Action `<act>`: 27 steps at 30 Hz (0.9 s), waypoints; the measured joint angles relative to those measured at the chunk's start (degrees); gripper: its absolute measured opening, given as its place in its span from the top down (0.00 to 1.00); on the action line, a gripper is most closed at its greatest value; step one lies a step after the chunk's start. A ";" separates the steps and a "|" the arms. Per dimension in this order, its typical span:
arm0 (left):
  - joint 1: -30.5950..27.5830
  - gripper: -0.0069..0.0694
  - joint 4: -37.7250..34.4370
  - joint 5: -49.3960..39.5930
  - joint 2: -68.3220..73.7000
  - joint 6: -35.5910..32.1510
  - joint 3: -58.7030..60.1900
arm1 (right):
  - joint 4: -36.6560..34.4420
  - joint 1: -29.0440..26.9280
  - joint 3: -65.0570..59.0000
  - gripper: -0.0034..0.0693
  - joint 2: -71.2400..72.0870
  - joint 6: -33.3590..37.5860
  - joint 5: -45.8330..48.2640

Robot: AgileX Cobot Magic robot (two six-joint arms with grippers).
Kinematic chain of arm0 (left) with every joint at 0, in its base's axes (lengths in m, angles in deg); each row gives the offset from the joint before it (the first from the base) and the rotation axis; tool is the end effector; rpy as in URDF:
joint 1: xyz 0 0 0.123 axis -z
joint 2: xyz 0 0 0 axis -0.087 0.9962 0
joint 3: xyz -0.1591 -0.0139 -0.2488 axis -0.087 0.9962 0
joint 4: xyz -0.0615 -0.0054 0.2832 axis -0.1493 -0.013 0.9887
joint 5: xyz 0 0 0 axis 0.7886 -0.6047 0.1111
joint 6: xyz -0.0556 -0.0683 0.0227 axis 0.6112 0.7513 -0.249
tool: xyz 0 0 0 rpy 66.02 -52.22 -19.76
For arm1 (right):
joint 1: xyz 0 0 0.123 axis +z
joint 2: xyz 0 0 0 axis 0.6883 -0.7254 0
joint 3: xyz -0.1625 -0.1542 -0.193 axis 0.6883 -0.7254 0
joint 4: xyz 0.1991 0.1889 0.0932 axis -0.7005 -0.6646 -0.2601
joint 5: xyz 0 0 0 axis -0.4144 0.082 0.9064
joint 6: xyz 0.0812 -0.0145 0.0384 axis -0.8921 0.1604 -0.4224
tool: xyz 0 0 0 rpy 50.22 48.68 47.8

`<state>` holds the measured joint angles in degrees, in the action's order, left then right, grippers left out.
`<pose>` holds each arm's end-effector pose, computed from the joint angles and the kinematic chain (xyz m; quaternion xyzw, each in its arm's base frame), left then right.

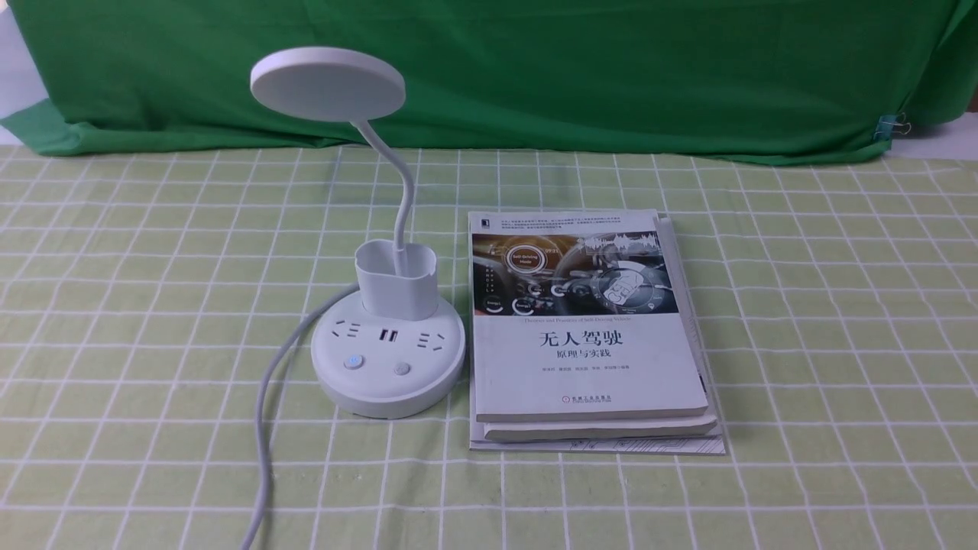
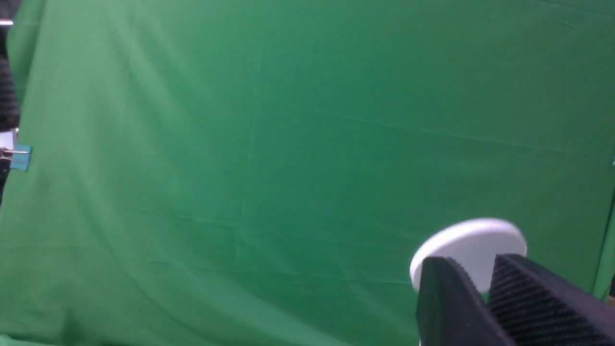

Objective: Turn on the table lamp on the green coffee tablecloth with your hand.
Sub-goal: 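Press the power button on the lamp base to turn the lamp on with the left gripper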

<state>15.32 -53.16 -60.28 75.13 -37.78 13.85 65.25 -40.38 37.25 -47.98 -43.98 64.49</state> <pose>0.0854 -0.0142 0.3098 -0.0012 0.5807 -0.1348 0.8029 0.0833 0.0062 0.1863 -0.0737 0.7569 -0.0154 0.6491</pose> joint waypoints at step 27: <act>0.00 0.72 -3.87 -28.47 58.51 -1.55 -21.64 | 0.00 0.00 0.00 0.62 0.00 0.00 0.00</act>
<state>15.32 -57.03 -88.76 133.64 -39.33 -7.79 65.25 -40.38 37.25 -47.98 -43.98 64.49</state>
